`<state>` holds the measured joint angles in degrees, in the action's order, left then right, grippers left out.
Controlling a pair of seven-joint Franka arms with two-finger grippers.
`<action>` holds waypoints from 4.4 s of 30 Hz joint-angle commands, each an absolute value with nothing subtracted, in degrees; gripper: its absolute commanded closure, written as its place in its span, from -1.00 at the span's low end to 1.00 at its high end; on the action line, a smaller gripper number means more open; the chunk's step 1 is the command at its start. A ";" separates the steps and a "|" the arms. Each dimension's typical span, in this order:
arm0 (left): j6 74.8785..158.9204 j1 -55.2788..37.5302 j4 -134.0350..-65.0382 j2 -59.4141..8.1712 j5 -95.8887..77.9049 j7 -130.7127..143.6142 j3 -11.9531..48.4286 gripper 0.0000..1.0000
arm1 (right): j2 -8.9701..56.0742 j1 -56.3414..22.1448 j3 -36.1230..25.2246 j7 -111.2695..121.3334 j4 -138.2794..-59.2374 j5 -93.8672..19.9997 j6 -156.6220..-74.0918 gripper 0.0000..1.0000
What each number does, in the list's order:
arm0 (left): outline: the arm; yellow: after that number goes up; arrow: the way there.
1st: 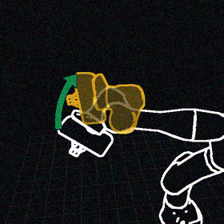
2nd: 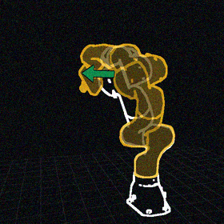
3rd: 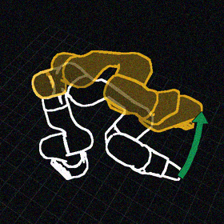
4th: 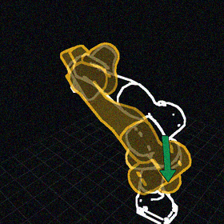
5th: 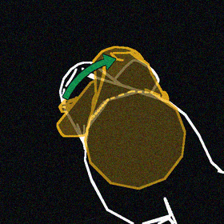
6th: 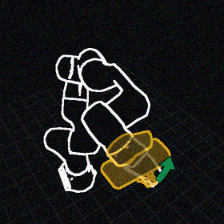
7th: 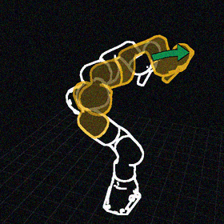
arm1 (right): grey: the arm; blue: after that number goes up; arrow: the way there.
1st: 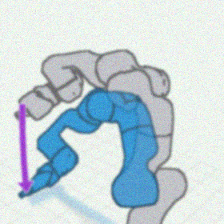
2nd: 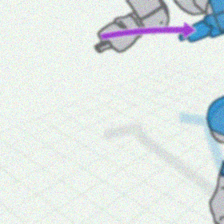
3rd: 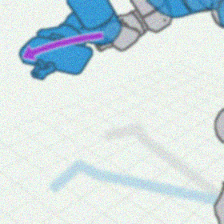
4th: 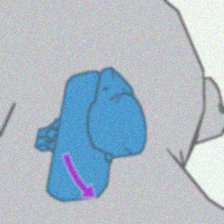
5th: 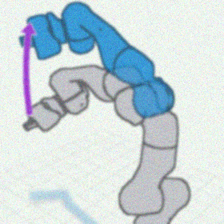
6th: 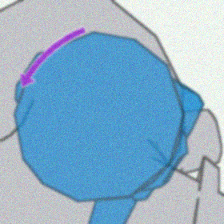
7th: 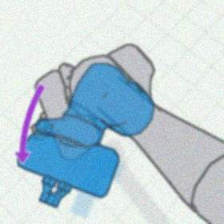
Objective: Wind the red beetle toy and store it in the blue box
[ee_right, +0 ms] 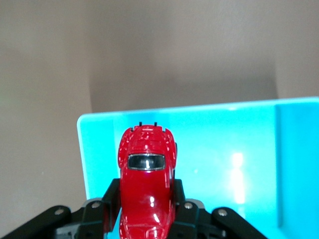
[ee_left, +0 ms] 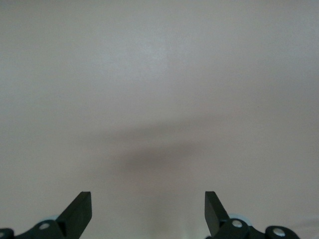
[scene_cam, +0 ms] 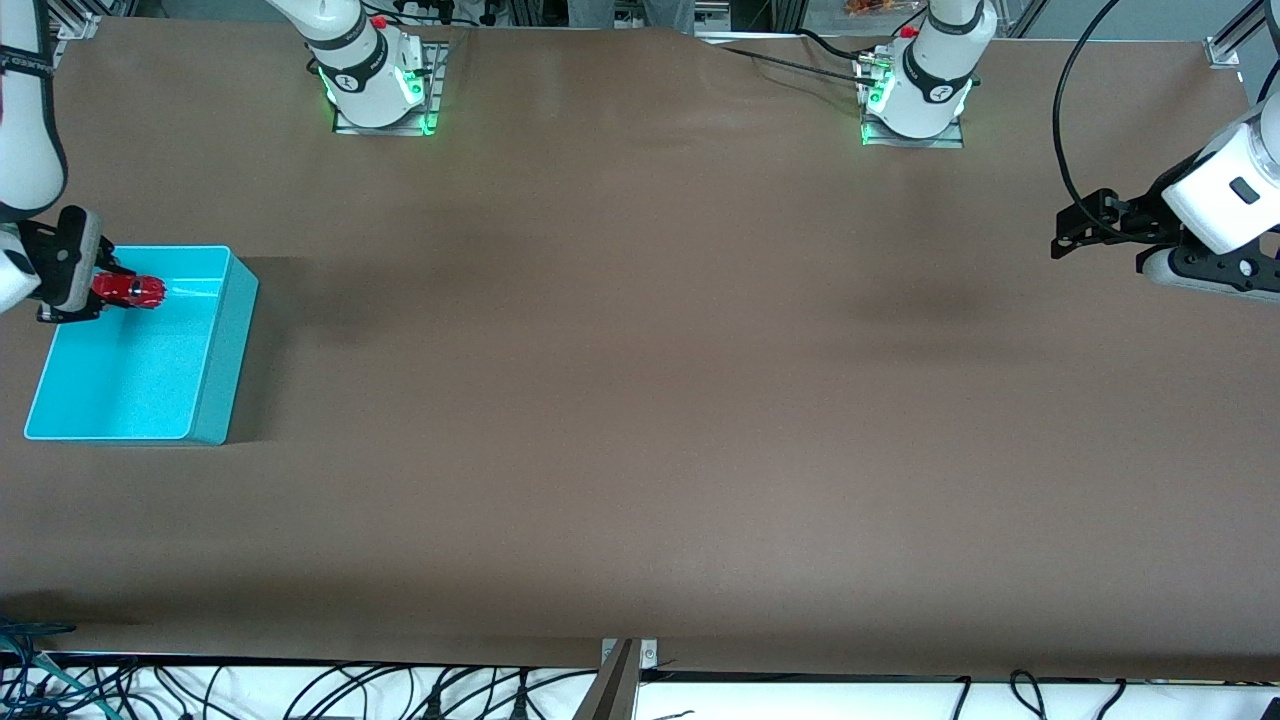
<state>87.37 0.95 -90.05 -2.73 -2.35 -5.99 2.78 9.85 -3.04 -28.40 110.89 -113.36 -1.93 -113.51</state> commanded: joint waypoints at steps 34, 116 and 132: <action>85.96 0.62 -88.24 -3.34 -0.97 -5.54 2.64 -1.00 | 19.60 -0.09 -32.61 117.77 -120.67 -3.08 -128.05 0.62; 85.52 0.70 -88.24 -3.34 -0.97 -5.45 2.64 -1.00 | 17.41 -6.23 -31.46 85.10 -83.76 -8.27 -79.81 -1.00; 85.52 0.70 -88.24 -3.34 -0.97 -5.54 2.64 -1.00 | 10.28 -17.92 -31.20 39.31 -83.76 -2.72 -74.53 -1.00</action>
